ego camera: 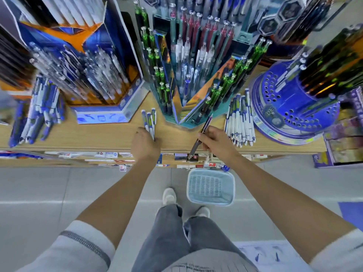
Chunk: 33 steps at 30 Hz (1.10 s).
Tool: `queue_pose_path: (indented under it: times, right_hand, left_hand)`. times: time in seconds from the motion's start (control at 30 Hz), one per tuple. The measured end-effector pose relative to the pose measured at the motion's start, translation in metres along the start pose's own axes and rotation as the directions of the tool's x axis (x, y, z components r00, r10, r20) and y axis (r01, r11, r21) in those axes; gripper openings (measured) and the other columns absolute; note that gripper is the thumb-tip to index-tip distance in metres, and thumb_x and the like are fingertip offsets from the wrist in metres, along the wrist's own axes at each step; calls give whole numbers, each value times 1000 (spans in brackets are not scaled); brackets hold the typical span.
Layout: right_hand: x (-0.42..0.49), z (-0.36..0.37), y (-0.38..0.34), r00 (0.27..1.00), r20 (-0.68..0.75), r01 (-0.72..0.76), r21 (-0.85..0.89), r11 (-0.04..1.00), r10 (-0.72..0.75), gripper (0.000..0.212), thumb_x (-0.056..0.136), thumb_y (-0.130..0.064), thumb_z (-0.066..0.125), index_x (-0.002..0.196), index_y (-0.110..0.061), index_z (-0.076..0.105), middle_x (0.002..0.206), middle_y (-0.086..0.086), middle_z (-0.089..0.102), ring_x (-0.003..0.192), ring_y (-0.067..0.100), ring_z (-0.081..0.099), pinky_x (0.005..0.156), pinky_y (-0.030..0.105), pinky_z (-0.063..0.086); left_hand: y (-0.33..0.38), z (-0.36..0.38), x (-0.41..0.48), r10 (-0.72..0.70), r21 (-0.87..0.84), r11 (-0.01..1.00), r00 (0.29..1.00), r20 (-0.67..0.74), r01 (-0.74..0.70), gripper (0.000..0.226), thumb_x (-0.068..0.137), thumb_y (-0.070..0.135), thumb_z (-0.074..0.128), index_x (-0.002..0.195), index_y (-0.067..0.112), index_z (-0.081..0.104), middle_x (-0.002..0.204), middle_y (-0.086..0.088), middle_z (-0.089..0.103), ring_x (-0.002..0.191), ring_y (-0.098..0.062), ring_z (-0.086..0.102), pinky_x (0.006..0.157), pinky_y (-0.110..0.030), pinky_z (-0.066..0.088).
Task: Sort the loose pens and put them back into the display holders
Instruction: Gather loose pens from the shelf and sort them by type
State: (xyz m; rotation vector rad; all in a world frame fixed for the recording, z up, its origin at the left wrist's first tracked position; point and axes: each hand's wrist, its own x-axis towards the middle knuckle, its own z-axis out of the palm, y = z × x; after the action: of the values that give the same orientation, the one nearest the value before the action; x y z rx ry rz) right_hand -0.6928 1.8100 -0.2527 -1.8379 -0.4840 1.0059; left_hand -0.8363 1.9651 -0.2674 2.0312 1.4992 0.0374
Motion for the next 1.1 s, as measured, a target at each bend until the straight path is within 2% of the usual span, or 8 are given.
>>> queue_pose_path:
  times: [0.23,0.47,0.6,0.67,0.73,0.93,1.0,1.1]
  right_hand:
    - [-6,2,1,999,-35,-7,66,998,9,11,93,-16,63,84,-14,57,89,18,72,58,14,56,52,20,45]
    - [-29,-13,3,999,-38,36,81,996,-33,17,93,-15,62,78,-11,54,72,22,63,50,15,48,52,23,39]
    - [-41,-37,11,997,-58,62,33,998,-60,13,91,-15,64,82,-11,56,63,12,60,44,7,48,48,17,39]
    - [-44,-53,20,997,-58,60,11,998,-59,8,89,-12,67,89,-10,59,58,0,60,45,4,50,50,16,40]
    - [-45,-71,29,995,-85,55,-28,998,-57,15,86,-12,71,96,-7,61,58,-8,60,49,3,52,53,15,40]
    - [-51,-128,40,980,-181,78,-65,995,-89,15,86,-11,70,96,-6,60,58,-8,59,56,6,54,59,18,42]
    - [-50,-142,39,972,-213,85,-78,993,-100,12,87,-10,69,94,-8,61,55,-11,59,54,2,54,57,14,42]
    - [-42,-150,35,966,-235,93,-78,993,-109,17,87,-12,69,100,-3,62,64,1,58,62,11,55,64,18,45]
  left_hand:
    - [5,-6,-6,72,16,997,996,49,-73,31,94,18,51,112,-6,45,109,-22,54,101,-39,54,75,-39,37]
    - [-3,4,-47,17,-322,947,995,100,16,21,93,21,53,99,3,43,71,-1,47,68,-27,47,59,-32,34]
    - [1,23,-90,93,-419,906,994,53,-62,14,93,14,53,98,4,44,65,0,45,56,-19,42,49,-27,35]
    - [12,35,-109,160,-473,875,983,89,-100,11,92,10,52,98,4,45,64,-1,46,54,-17,40,48,-25,34]
    - [29,48,-122,211,-517,850,965,157,-101,10,92,11,51,98,5,46,66,-3,47,57,-20,43,53,-34,38]
    - [106,73,-134,233,-696,717,931,280,29,7,96,7,47,99,8,41,65,-7,44,50,-13,38,44,-21,33]
    - [127,82,-128,248,-700,714,924,290,28,8,96,9,48,96,9,40,61,-6,45,42,-8,38,40,-18,32]
    - [151,92,-115,259,-706,708,923,284,18,9,95,10,50,94,8,42,57,-3,47,37,-6,38,40,-21,32]
